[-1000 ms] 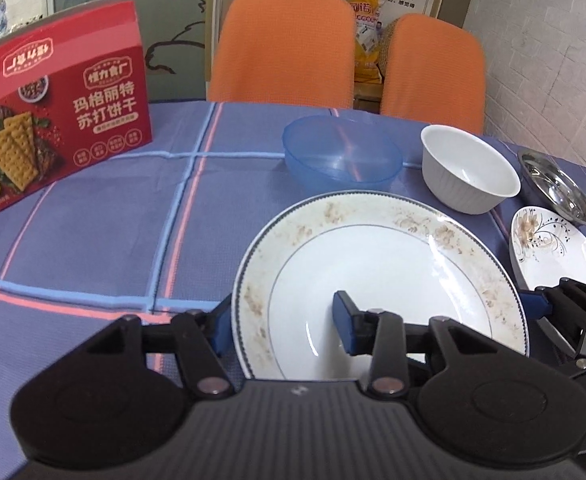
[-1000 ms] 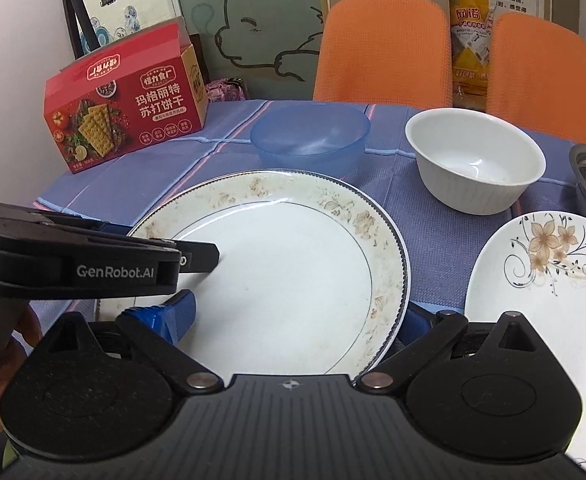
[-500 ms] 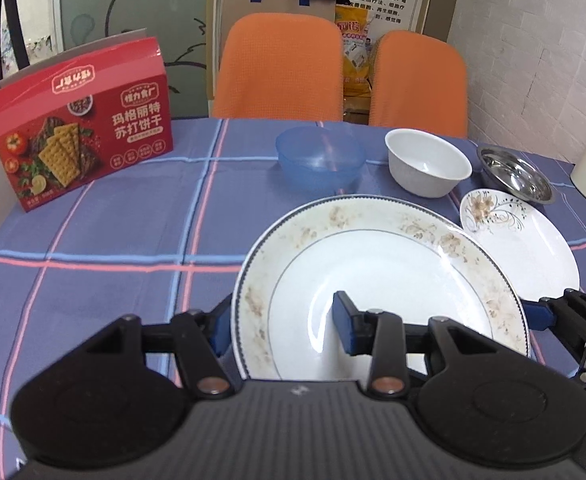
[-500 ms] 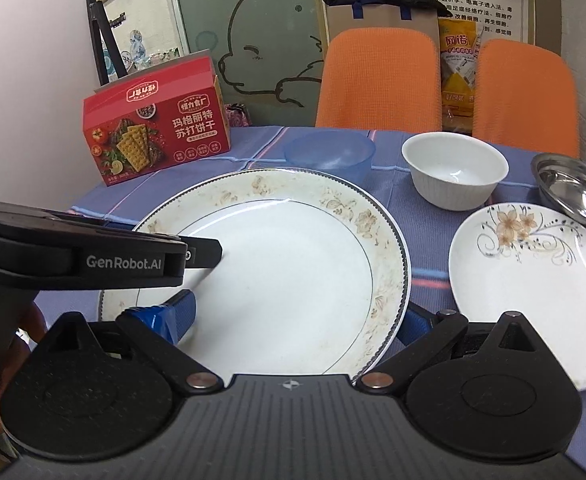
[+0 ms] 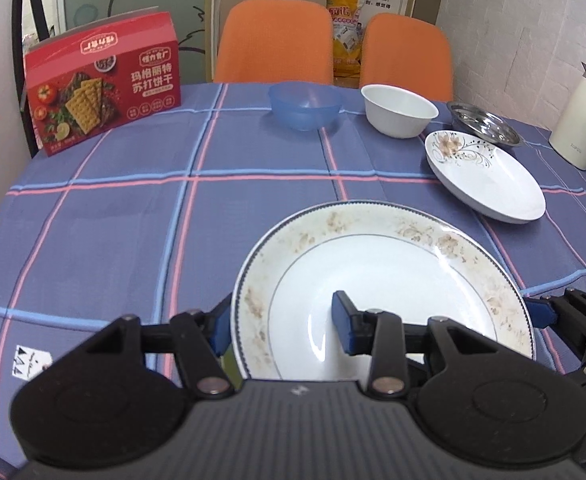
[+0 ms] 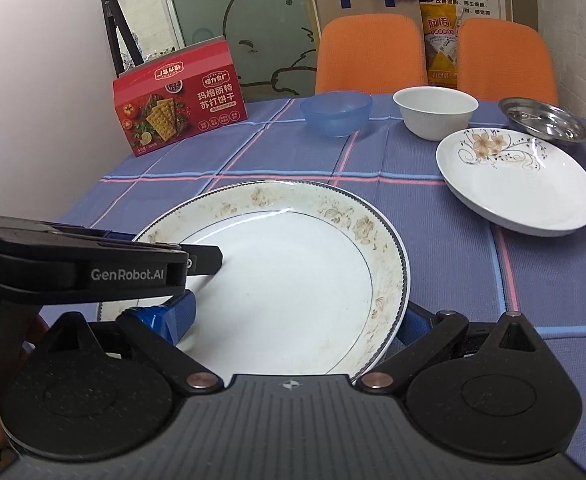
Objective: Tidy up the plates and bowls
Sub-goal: 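Lift the gold-rimmed plate and lower it onto the green plate, then move the left gripper to the white floral plate and grasp its rim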
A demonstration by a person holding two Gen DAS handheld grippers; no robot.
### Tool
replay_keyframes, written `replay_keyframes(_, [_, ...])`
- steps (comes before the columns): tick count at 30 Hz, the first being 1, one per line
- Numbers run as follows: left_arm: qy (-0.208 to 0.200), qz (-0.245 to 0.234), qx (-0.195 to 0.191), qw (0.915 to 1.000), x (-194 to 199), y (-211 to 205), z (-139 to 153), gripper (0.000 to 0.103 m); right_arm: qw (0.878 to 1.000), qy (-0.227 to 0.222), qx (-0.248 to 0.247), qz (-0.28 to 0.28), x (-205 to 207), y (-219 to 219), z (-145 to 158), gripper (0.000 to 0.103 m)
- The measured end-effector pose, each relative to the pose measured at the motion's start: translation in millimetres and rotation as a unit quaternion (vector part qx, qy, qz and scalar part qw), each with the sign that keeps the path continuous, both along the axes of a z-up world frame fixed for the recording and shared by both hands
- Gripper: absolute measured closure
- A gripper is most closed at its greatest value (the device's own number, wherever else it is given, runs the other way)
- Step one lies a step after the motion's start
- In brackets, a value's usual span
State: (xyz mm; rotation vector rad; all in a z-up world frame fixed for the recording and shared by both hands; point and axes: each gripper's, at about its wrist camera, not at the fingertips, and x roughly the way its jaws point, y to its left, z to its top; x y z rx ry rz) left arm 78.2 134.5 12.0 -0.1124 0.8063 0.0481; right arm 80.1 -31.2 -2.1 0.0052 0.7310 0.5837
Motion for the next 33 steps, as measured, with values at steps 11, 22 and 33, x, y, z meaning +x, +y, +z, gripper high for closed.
replay_keyframes(11, [-0.012, -0.001, -0.005, 0.9999, -9, 4, -10, 0.063, 0.999, -0.033, -0.021, 0.017, -16, 3, -11, 0.014])
replay_keyframes(22, [-0.038, 0.017, -0.017, 0.9990, -10, 16, 5, 0.040, 0.999, -0.045, 0.012, -0.024, -13, -17, -3, 0.015])
replay_keyframes(33, [-0.053, -0.026, 0.000, 0.9983, 18, -26, 21, 0.026, 0.996, -0.035, 0.037, -0.067, 0, -57, 3, 0.015])
